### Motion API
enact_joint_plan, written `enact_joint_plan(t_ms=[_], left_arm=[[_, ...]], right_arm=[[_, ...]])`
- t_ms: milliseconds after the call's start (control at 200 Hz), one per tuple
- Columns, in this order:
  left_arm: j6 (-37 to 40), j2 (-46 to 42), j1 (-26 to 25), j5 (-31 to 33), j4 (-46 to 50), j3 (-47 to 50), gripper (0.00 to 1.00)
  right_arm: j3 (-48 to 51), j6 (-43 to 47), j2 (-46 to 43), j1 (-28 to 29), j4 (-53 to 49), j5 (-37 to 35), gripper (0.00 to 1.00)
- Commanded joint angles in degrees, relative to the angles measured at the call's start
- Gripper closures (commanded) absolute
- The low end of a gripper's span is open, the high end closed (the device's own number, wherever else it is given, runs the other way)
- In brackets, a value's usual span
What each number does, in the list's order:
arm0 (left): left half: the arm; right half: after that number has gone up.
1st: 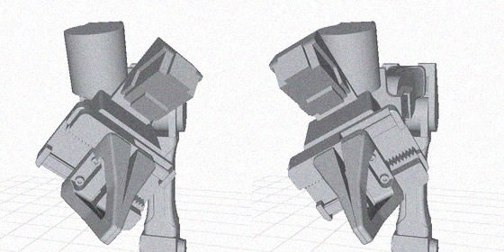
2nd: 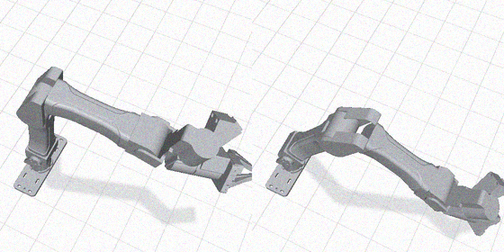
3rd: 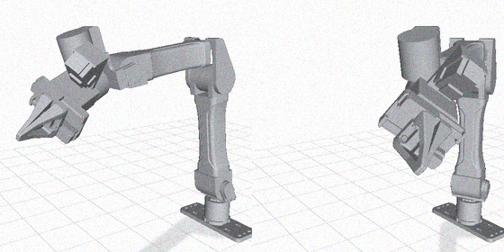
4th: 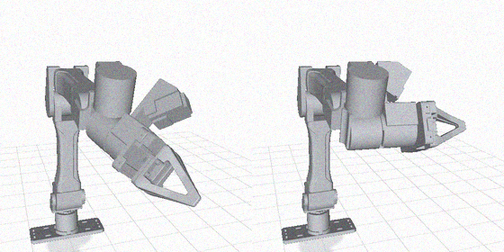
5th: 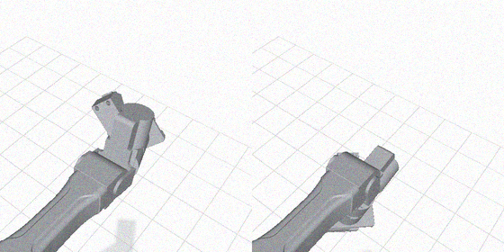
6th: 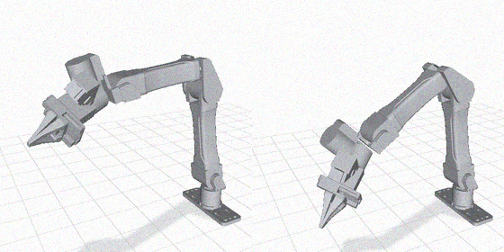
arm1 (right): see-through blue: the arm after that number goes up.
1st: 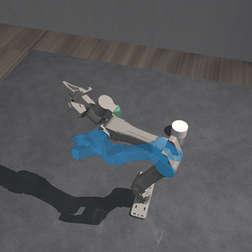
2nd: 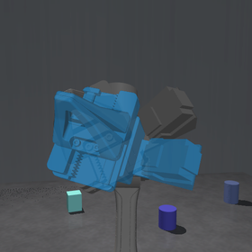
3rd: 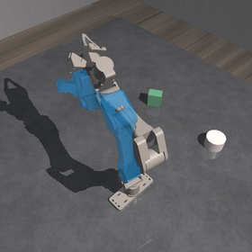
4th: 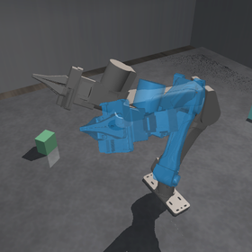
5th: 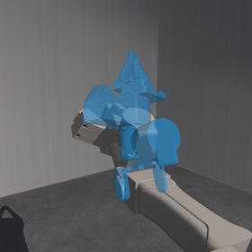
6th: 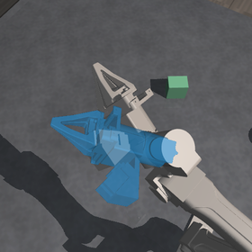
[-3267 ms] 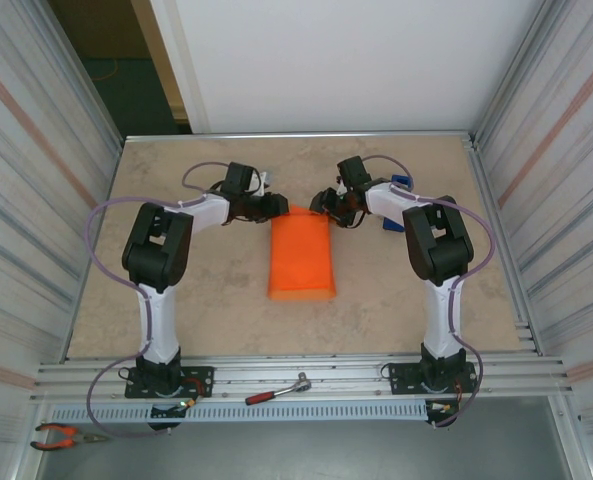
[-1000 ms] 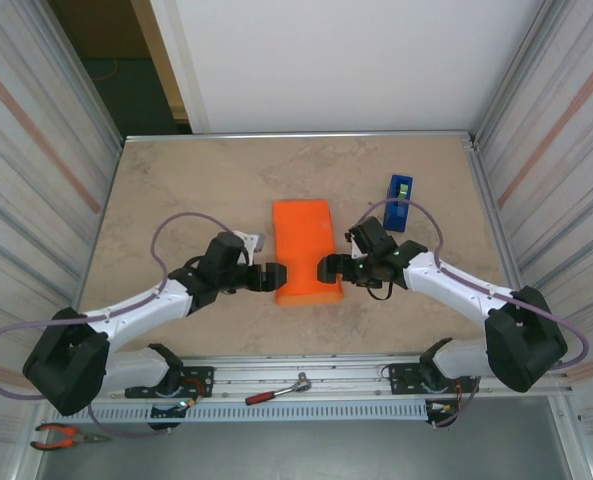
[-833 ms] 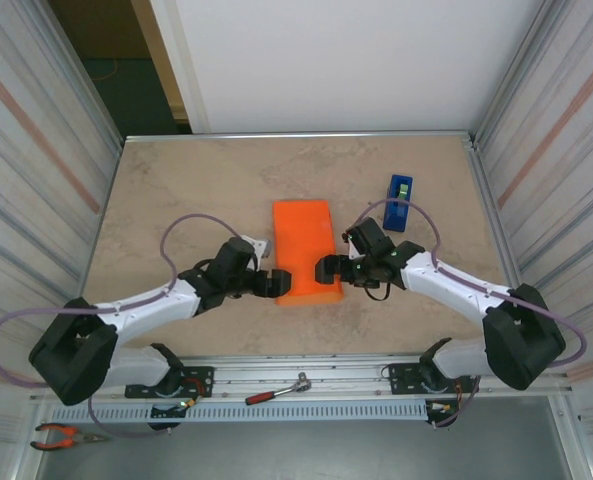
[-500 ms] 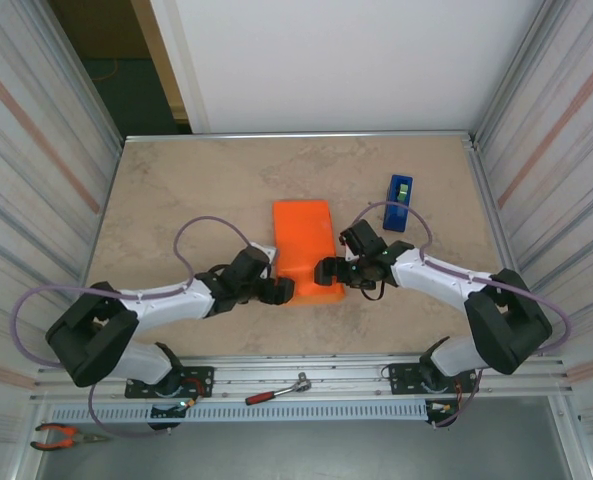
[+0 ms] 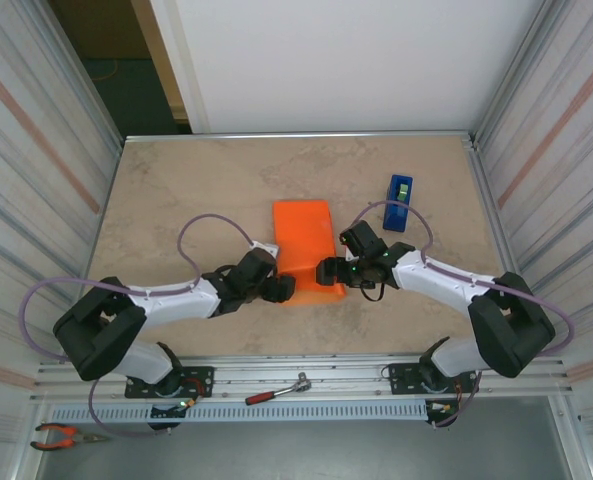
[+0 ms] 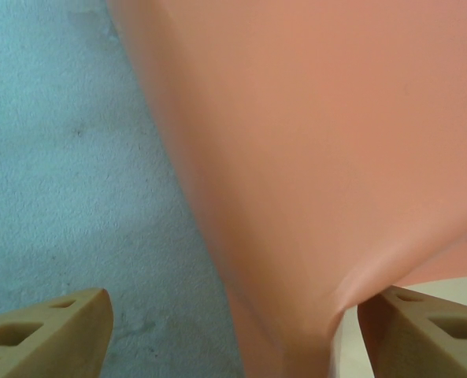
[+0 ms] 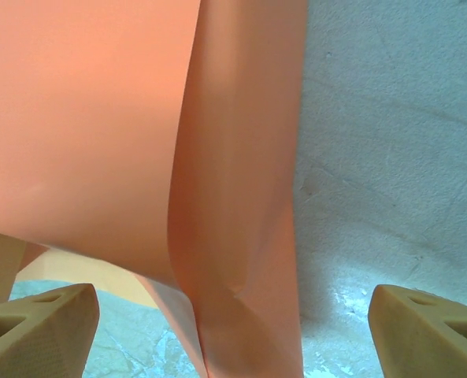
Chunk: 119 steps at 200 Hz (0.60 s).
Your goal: Wrap the gift box in paper
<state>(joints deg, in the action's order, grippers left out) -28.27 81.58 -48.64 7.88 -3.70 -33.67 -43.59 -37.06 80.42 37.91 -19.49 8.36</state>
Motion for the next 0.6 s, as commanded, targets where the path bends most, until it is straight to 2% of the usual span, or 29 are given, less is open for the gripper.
enact_joint_plan(t_ms=[0, 296, 591], left_arm=[[0.0, 0.7, -0.3, 2.6, -1.4, -1.5, 0.19], [-2.2, 5.3, -0.6, 6.3, -3.1, -1.6, 0.28], [-2.6, 6.7, -2.6, 8.2, -2.7, -3.2, 0.34]], right_arm=[[-0.3, -1.2, 2.3, 0.3, 1.1, -1.9, 0.15], [0.5, -3.5, 7.4, 0.4, 6.5, -3.8, 0.27], [-0.2, -4.4, 7.1, 1.5, 5.1, -4.2, 0.33]])
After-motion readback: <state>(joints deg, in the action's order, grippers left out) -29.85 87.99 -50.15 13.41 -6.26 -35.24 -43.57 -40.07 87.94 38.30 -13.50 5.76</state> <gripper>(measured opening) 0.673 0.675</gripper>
